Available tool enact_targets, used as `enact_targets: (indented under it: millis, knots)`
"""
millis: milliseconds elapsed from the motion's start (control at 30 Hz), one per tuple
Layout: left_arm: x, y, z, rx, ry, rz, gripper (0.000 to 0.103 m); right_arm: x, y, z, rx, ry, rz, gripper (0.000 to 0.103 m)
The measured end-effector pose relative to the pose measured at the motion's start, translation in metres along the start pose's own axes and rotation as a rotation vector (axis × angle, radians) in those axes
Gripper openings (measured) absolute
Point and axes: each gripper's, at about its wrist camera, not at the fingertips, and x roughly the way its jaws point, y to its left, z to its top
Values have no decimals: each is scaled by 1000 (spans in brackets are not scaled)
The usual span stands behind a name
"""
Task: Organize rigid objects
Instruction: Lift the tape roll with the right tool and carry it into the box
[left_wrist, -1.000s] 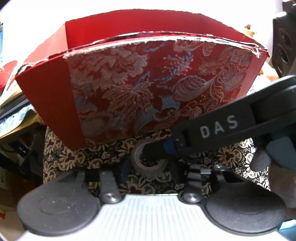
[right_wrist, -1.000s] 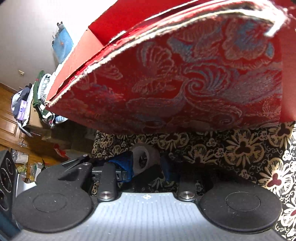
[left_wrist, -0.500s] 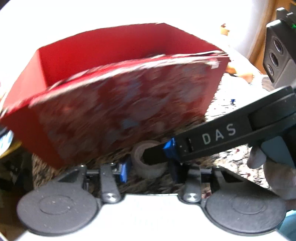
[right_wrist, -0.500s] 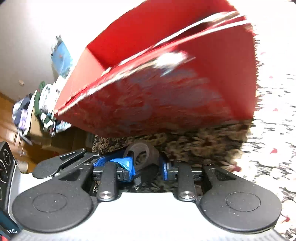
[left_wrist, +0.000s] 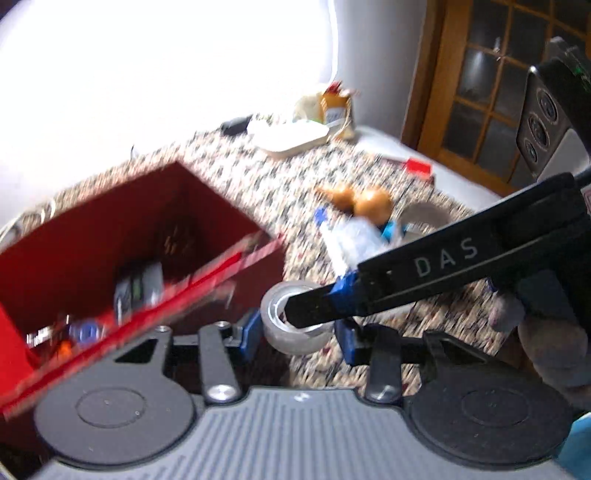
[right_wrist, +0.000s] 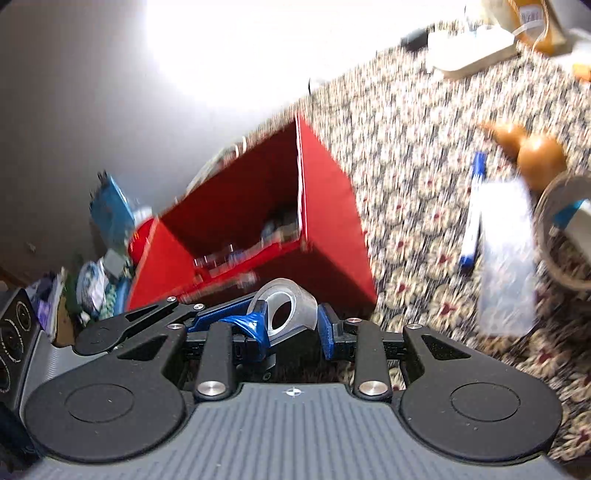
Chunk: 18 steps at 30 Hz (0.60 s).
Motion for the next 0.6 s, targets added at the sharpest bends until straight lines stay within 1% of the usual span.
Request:
enact_targets:
  millis: [100,167,300,400,467,600]
  knots:
    - [-9,-7,18,12,-54,-11,41,-10,7,12,-13,-49,20,12]
    - [-16,-5,26,6,-88,-13,41,-11,13,23,-32,-72,42,12]
    - [-27,14,46,-34,-144,0,41,2,28,47,-57,-94,98,12]
    - [-36,36,57,-72,-165,31,41,24,42,60,-84,-83,131,12]
    - [-38,52,60,-84,-173,62,41,44,51,67,-106,-61,142,12]
    - [-35,86,60,-122,-154,115,41,87,63,77,-135,1,158,12]
